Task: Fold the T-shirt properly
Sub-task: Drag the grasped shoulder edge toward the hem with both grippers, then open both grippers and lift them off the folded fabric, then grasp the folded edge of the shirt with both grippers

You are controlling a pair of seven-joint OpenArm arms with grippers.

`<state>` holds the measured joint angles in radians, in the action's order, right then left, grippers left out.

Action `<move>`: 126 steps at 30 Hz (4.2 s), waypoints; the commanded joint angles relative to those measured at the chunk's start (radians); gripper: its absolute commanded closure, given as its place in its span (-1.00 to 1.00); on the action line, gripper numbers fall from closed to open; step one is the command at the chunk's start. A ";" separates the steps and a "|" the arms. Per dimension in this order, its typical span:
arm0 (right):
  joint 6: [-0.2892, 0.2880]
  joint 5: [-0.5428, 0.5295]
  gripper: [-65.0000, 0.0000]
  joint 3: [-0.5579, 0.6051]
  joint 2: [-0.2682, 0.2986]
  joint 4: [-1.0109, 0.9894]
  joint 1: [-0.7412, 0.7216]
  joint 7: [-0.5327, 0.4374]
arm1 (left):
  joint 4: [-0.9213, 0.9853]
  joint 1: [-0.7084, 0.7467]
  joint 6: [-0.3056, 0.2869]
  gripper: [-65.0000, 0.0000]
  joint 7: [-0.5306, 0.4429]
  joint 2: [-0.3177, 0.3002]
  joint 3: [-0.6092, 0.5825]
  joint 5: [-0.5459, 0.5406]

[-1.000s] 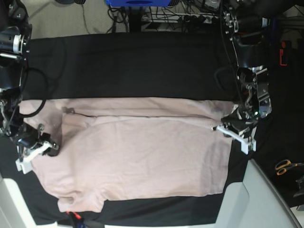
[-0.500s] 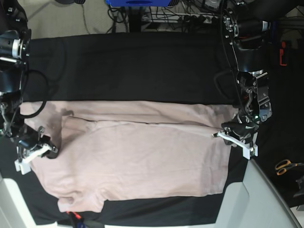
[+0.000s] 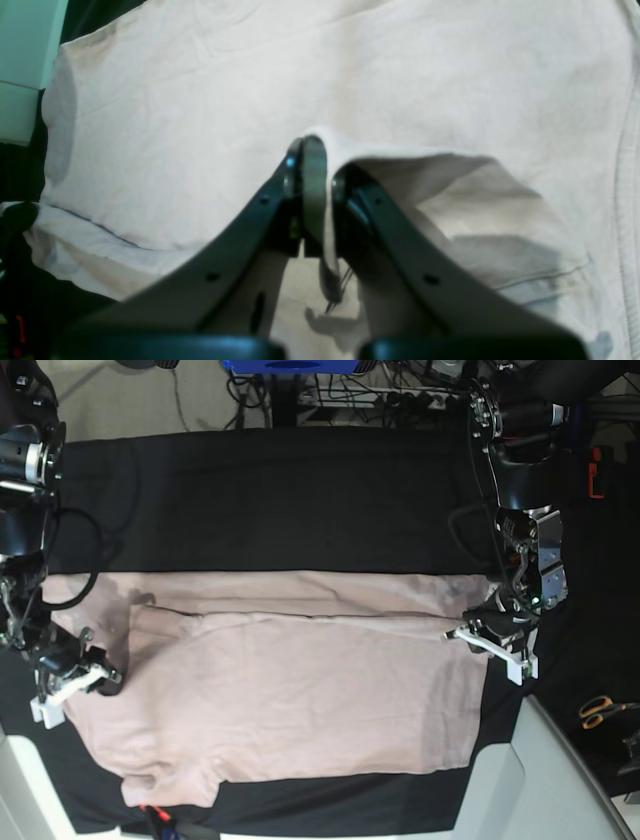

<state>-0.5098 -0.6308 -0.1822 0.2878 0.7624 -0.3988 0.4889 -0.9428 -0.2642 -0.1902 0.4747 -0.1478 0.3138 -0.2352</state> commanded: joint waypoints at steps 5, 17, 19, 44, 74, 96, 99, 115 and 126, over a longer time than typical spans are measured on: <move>-0.014 -0.021 0.98 -0.003 0.014 0.016 -0.042 -0.029 | -0.020 -0.025 -0.004 1.00 -0.024 -0.011 0.011 -0.005; -0.005 -0.027 -0.52 -0.017 0.011 0.026 -0.039 -0.032 | -0.023 -0.047 -0.002 -0.28 -0.060 -0.009 0.015 -0.014; -0.005 -0.028 -0.52 -0.017 0.011 0.045 -0.028 -0.063 | -0.035 -0.054 -0.002 -0.40 -0.063 -0.009 0.034 -0.014; 0.070 -0.030 -0.41 -0.831 -0.227 0.292 0.306 0.250 | -0.612 0.595 -0.010 -0.43 0.081 -0.072 0.215 -0.468; -0.054 -0.028 1.00 -0.825 -0.060 -0.215 0.174 0.106 | -0.348 0.417 -0.010 -0.43 0.080 -0.031 0.215 -0.476; -0.056 -0.028 1.00 -0.824 -0.058 -0.214 0.174 0.107 | -0.075 0.239 -0.005 -0.42 -0.024 -0.029 0.034 -0.474; -0.056 -0.028 1.00 -0.824 -0.057 -0.214 0.174 0.107 | -0.046 0.237 -0.005 -0.42 -0.031 -0.022 0.046 -0.476; -0.056 -0.028 1.00 -0.824 -0.057 -0.214 0.174 0.107 | 0.034 0.217 -0.007 0.88 -0.029 -0.017 0.097 -0.476; -0.056 -0.027 1.00 -0.822 -0.057 -0.208 0.182 0.152 | 0.012 0.220 -0.005 1.00 -0.023 -0.019 0.089 -0.476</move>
<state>-0.5770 -0.6613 -1.0061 0.2295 0.5537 -0.2207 0.6163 -0.9276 -0.0463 -0.2119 0.4122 -0.1661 0.4068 -0.7341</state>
